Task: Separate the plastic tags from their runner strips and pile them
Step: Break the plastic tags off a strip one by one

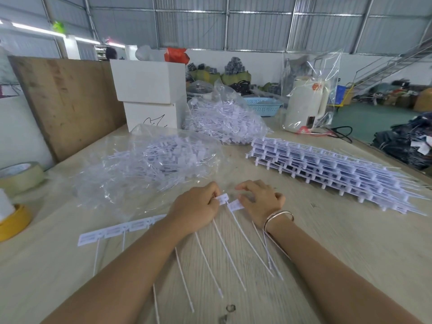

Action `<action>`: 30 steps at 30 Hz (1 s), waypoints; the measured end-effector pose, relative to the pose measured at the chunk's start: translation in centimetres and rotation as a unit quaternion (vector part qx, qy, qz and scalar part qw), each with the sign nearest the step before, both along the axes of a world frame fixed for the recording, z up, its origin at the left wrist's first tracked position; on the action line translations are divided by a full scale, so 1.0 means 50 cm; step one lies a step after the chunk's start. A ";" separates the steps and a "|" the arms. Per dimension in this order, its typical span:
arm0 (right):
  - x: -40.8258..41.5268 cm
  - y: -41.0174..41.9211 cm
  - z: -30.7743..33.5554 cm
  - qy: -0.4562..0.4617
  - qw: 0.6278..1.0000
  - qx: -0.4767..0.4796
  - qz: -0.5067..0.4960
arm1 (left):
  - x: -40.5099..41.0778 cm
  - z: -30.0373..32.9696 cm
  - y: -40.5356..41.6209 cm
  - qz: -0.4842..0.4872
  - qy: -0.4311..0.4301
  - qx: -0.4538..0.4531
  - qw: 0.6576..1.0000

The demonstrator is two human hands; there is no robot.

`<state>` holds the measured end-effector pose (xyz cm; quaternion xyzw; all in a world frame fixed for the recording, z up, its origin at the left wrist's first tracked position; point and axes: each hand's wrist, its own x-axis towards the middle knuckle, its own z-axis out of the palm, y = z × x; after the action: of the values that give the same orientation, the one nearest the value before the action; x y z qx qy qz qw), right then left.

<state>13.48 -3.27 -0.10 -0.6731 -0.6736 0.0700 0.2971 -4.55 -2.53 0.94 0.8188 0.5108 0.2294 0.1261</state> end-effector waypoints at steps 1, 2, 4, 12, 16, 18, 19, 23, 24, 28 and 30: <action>0.001 -0.003 0.003 0.006 1.000 0.026 0.010 | -0.002 0.001 0.000 -0.005 0.000 0.010 1.000; 0.001 -0.006 0.006 0.014 0.998 0.049 0.037 | -0.002 0.002 0.000 -0.017 0.004 0.018 1.000; -0.001 -0.012 0.005 -0.010 0.993 0.058 0.103 | -0.004 -0.001 -0.001 -0.042 0.006 0.023 0.999; 0.014 -0.010 0.008 -0.031 0.999 0.002 0.042 | -0.012 0.000 0.003 -0.053 -0.036 -0.004 0.998; 0.003 -0.020 0.010 0.013 0.994 0.083 0.069 | -0.005 -0.001 0.001 -0.078 -0.041 0.011 0.996; -0.001 -0.023 0.011 -0.004 0.992 0.078 0.099 | 0.004 -0.002 -0.005 -0.110 -0.058 0.039 0.991; 0.000 -0.023 0.010 -0.010 0.993 0.054 0.109 | 0.009 -0.002 -0.009 -0.123 -0.071 0.045 0.989; 0.008 -0.021 0.011 -0.031 0.991 -0.024 0.125 | 0.017 0.004 -0.019 -0.125 -0.108 0.046 0.985; 0.009 -0.021 0.011 -0.030 0.992 -0.021 0.122 | 0.014 0.005 -0.019 -0.118 -0.098 0.043 0.987; 0.010 -0.017 0.010 -0.013 0.996 0.012 0.090 | -0.006 0.008 -0.007 -0.047 0.042 0.027 0.998; 0.010 -0.017 0.009 -0.002 0.996 0.016 0.087 | -0.011 0.005 -0.002 -0.031 0.042 0.002 0.999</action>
<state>13.99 -4.10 0.37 -0.6070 -0.7313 0.0834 0.2995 -5.09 -2.65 1.17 0.8437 0.4892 0.1917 0.1099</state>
